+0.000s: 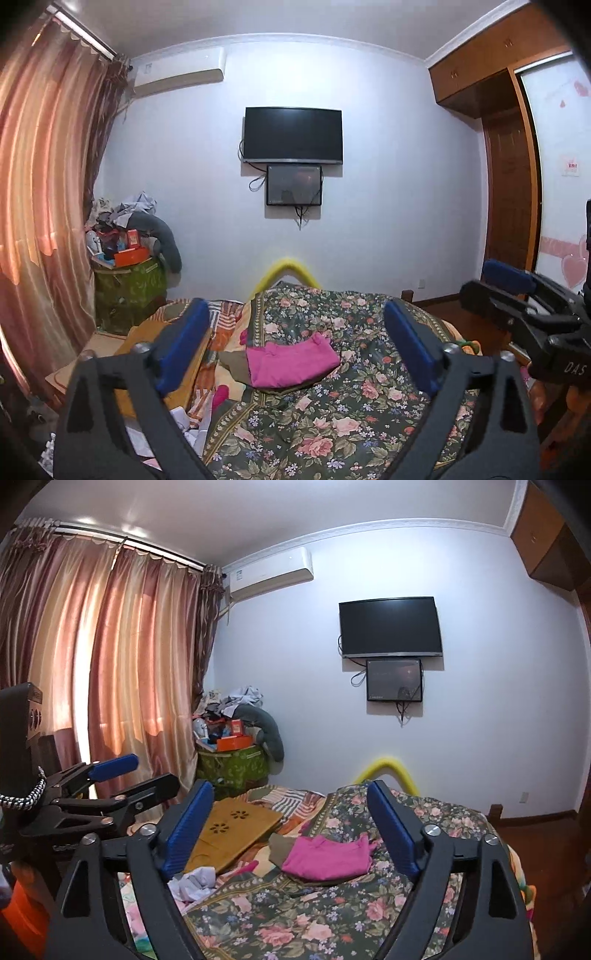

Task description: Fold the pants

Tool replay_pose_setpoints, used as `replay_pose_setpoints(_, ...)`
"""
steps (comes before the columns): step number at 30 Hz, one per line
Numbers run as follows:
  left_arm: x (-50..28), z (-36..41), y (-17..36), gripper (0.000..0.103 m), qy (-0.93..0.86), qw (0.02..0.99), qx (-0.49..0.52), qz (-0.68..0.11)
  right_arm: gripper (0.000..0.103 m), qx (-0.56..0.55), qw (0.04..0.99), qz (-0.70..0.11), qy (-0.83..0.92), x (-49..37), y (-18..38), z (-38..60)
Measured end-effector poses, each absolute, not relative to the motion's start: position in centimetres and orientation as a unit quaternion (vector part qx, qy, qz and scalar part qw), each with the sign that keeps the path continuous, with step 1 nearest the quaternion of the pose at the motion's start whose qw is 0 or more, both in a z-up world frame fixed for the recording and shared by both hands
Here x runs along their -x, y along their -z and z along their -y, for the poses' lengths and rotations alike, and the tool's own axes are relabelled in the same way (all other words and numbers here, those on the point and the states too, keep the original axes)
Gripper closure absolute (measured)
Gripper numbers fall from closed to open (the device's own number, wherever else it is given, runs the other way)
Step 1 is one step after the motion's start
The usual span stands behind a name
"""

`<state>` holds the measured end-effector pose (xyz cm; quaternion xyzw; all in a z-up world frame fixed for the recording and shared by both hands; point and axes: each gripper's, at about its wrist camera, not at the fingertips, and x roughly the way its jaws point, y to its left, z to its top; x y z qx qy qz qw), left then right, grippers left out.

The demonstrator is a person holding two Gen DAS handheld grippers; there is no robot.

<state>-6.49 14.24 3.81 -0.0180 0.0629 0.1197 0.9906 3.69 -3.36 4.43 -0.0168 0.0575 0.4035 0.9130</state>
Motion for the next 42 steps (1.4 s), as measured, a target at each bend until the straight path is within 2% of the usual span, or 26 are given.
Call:
replay_pose_setpoints(1,6.7,-14.3,-3.8,0.000,-0.121,0.991,0.021,-0.058,0.010,0.014,0.914,-0.059,-0.402,-3.4,-4.4,3.6)
replay_pose_setpoints(2,6.8,-14.4,-3.7,0.000,-0.124,0.990,0.022,-0.056,0.002,0.009,0.915,-0.062,-0.398,-3.6,-4.3,3.8)
replay_pose_setpoints(3,7.0,-14.2,-3.6,0.000,-0.125,0.990,0.021,-0.056,0.000,0.004,0.917,-0.063,-0.395,-3.5,-4.3,3.9)
replay_pose_setpoints(42,5.1,-14.2,-1.3,0.000,-0.123,0.988,0.033,-0.092,0.000,0.020,0.929,-0.087,-0.359,-2.0,-3.3,4.8)
